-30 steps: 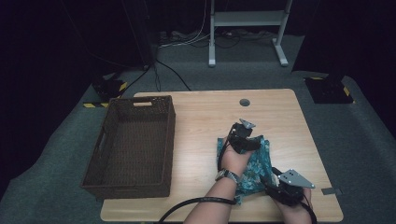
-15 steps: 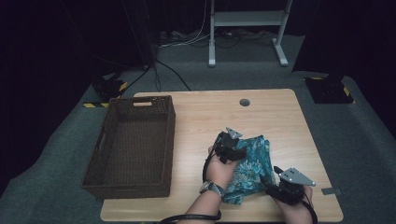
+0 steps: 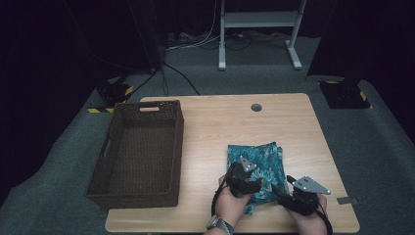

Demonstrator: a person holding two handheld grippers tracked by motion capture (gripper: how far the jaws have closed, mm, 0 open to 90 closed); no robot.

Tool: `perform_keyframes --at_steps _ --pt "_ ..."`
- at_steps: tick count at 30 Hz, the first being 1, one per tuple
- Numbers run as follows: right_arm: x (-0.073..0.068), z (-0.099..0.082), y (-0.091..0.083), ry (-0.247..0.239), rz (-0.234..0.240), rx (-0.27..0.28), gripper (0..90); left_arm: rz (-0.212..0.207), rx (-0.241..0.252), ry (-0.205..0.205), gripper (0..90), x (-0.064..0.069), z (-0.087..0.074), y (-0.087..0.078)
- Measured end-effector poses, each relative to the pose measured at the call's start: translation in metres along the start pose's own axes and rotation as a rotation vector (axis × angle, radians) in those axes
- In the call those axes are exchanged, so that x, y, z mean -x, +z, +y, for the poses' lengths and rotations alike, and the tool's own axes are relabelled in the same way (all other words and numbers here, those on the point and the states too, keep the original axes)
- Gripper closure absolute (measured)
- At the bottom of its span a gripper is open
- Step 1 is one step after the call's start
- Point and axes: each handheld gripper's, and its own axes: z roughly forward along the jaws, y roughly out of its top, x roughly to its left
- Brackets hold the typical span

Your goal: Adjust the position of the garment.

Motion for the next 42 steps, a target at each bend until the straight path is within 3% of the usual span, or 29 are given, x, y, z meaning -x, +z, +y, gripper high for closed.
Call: perform_keyframes --at_steps 5,10,18,27,32,42 --pt "0.002 -0.001 0.003 0.006 -0.004 -0.011 28.7 -0.004 -0.039 0.022 39.6 0.01 -0.009 0.013" --pt "0.006 -0.003 0.005 0.025 0.006 -0.023 25.9 0.018 -0.067 0.032 39.0 0.011 -0.018 0.024" --pt "0.009 -0.005 0.009 0.04 -0.004 -0.053 21.0 0.034 -0.049 0.063 39.5 0.009 -0.022 0.026" --pt "0.018 -0.007 0.01 0.067 -0.009 -0.071 12.9 0.068 -0.047 0.076 39.7 -0.011 -0.027 0.018" --pt "0.027 -0.007 0.011 0.083 -0.021 -0.078 10.8 0.079 -0.037 0.063 39.8 -0.027 -0.033 0.011" --pt "0.046 -0.006 0.022 0.086 -0.063 -0.167 8.5 0.108 -0.029 0.044 39.6 -0.055 -0.038 0.002"
